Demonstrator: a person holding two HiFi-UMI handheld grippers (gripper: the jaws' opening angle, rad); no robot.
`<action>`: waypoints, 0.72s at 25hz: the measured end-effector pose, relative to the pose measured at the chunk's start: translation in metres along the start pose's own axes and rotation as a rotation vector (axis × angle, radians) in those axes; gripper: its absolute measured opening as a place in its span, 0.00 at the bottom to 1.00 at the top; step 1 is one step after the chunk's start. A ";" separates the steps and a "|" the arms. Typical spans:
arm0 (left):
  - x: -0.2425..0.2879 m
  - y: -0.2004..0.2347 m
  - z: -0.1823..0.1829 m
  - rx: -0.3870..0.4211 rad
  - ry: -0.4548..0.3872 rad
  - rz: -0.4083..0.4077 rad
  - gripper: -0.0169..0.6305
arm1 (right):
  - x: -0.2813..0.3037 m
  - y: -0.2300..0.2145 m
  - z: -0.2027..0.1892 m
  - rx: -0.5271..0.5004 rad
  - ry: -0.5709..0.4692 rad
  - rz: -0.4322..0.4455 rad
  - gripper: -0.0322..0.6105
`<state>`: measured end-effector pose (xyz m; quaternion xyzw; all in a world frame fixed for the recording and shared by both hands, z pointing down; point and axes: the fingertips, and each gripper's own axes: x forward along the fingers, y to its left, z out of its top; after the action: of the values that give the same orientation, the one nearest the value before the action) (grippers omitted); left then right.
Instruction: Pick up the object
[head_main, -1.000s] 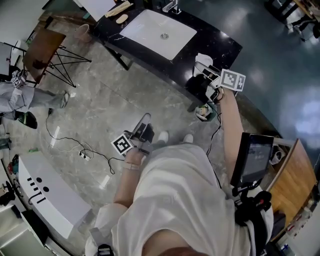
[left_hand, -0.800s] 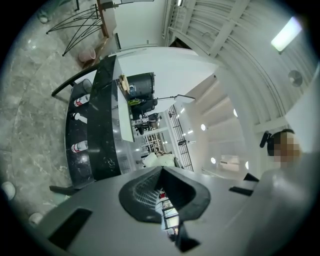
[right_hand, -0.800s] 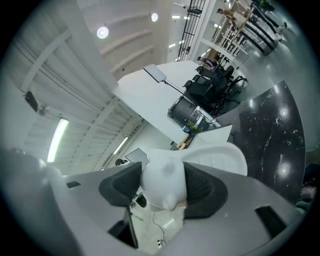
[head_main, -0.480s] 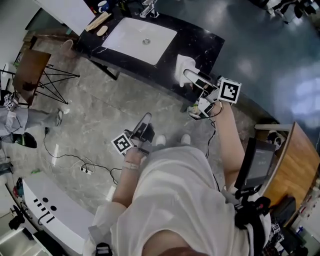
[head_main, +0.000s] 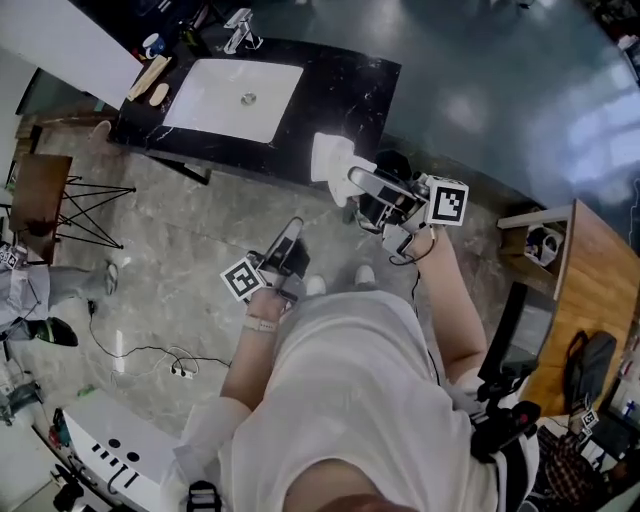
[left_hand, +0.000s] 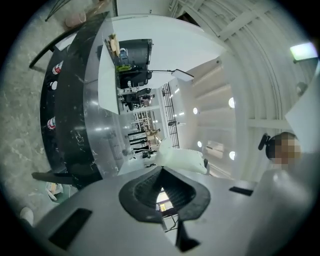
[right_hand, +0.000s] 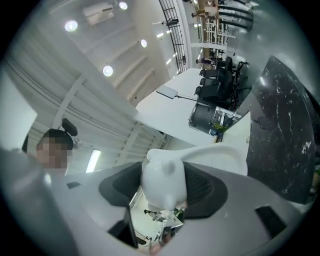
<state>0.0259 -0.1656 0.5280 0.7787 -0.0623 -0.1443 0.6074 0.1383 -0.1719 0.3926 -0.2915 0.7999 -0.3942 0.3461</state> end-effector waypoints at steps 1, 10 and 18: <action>0.005 -0.001 -0.002 0.000 0.013 -0.007 0.03 | -0.004 0.003 0.000 0.013 -0.017 0.014 0.44; 0.042 -0.009 -0.016 -0.010 0.080 -0.056 0.03 | -0.038 0.019 0.000 0.080 -0.126 0.097 0.44; 0.063 -0.022 -0.004 0.004 0.085 -0.108 0.03 | -0.053 0.013 0.010 0.126 -0.227 0.125 0.44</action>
<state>0.0853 -0.1741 0.4985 0.7876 0.0053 -0.1433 0.5992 0.1746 -0.1304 0.3948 -0.2616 0.7459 -0.3858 0.4758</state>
